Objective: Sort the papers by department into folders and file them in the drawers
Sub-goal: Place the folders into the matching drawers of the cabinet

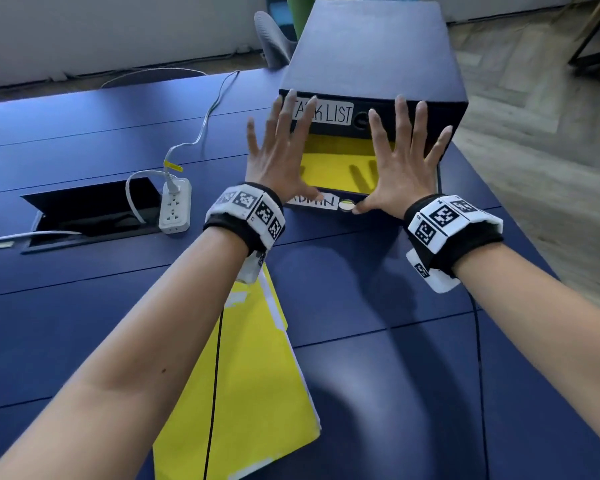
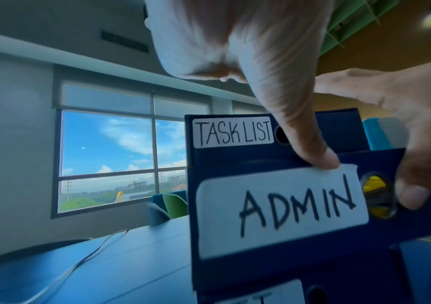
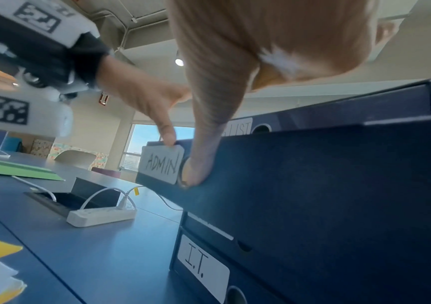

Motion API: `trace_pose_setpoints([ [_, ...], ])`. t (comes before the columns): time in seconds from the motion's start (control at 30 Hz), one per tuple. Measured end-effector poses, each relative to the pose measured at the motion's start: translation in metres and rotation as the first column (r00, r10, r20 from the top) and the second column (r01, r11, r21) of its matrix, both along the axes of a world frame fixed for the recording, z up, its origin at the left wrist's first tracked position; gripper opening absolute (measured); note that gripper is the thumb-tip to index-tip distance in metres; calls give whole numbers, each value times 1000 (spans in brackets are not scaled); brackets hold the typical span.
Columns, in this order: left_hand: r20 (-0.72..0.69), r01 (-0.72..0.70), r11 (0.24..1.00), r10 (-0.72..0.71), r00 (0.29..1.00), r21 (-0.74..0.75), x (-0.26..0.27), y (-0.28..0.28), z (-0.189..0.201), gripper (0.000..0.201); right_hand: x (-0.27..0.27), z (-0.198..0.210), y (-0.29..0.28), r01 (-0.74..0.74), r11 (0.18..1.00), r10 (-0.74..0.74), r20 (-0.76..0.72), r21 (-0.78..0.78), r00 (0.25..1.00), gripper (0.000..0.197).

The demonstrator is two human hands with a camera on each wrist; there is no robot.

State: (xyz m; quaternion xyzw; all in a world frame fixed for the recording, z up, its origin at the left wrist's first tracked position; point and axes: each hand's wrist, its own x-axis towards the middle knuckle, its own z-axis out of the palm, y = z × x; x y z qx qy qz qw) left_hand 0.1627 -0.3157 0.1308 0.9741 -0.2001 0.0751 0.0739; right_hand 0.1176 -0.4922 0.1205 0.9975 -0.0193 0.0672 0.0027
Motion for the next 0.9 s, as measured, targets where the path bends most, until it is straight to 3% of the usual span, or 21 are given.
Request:
trace_pose_setpoints([
  [0.13,47,71,986,-78,996,150,32,-20,16,141,14,-1,-1,43,998,-39,89,-48,995,141],
  [0.23,-77,86,976,-71,994,202,50,-24,18,141,22,-3,-7,35,998,-32,79,-48,996,145],
  [0.5,-10,67,995,-67,998,78,59,-26,8,117,44,-4,-15,49,998,-48,34,-34,998,138],
  [0.7,106,11,1000,-12,994,2,64,-35,-6,95,53,-14,-17,72,997,-64,196,-34,979,113],
  [0.9,191,-48,998,55,980,-39,69,-41,-19,80,61,-29,-18,108,992,-76,392,-62,917,105],
])
